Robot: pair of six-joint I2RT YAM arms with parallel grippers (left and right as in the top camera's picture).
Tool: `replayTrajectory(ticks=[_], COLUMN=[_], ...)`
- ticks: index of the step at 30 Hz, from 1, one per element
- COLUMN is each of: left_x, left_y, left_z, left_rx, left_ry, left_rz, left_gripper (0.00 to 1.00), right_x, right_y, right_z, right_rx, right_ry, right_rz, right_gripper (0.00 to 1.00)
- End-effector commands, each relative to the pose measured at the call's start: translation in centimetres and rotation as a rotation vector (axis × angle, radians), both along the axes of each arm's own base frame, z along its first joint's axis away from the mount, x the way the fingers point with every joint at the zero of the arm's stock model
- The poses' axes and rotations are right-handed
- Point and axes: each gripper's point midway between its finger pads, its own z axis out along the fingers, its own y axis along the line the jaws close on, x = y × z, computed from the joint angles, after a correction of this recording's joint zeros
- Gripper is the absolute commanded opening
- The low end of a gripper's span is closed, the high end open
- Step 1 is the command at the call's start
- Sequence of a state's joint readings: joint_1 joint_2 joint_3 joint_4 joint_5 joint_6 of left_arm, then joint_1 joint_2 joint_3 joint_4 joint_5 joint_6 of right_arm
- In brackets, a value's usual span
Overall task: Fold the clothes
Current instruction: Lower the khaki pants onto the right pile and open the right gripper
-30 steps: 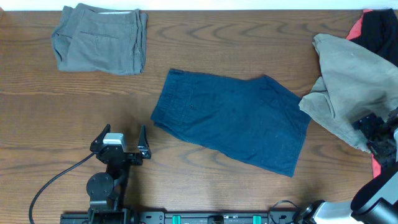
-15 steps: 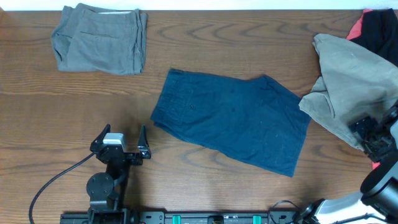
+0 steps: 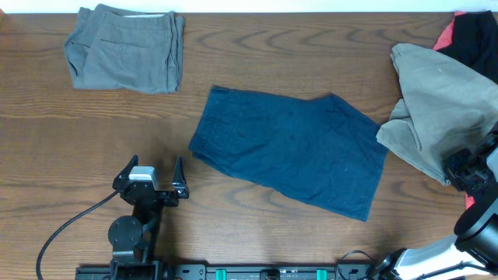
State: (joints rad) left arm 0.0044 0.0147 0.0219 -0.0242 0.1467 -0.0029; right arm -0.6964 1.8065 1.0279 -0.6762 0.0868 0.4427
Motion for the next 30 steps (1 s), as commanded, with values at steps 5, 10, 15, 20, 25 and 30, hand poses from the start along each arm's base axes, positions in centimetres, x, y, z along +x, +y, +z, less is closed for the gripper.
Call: replayTrajectory(ticks=[5, 10, 15, 20, 25, 30], left_x=[-0.1, -0.1, -0.1, -0.1, -0.1, -0.1], left_y=[-0.4, -0.4, -0.4, -0.4, -0.4, -0.4], left_z=[-1.4, -1.4, -1.4, -1.4, -1.4, -1.4], left_rx=[-0.011, -0.011, -0.011, -0.011, -0.011, -0.011], left_ry=[0.040, 0.040, 0.040, 0.040, 0.040, 0.040], left_rz=[-0.022, -0.022, -0.022, -0.022, -0.022, -0.022], left_gripper=[0.98, 0.98, 0.98, 0.98, 0.98, 0.98], right_x=[-0.2, 1.3, 0.5, -4.4, -8.2, -11.0], right_y=[-2.1, -3.3, -4.9, -7.2, -9.4, -11.4], right_z=[3.0, 8.5, 12.4, 14.2, 15.9, 18.1], right_rx=[-0.017, -0.052, -0.132, -0.246, -0.252, -0.261], right_ry=[0.032, -0.009, 0.027, 0.193, 0.224, 0.206], right_rz=[-0.060, -0.058, -0.084, -0.236, -0.352, -0.456], right_gripper=[0.01, 0.01, 0.02, 0.01, 0.01, 0.01])
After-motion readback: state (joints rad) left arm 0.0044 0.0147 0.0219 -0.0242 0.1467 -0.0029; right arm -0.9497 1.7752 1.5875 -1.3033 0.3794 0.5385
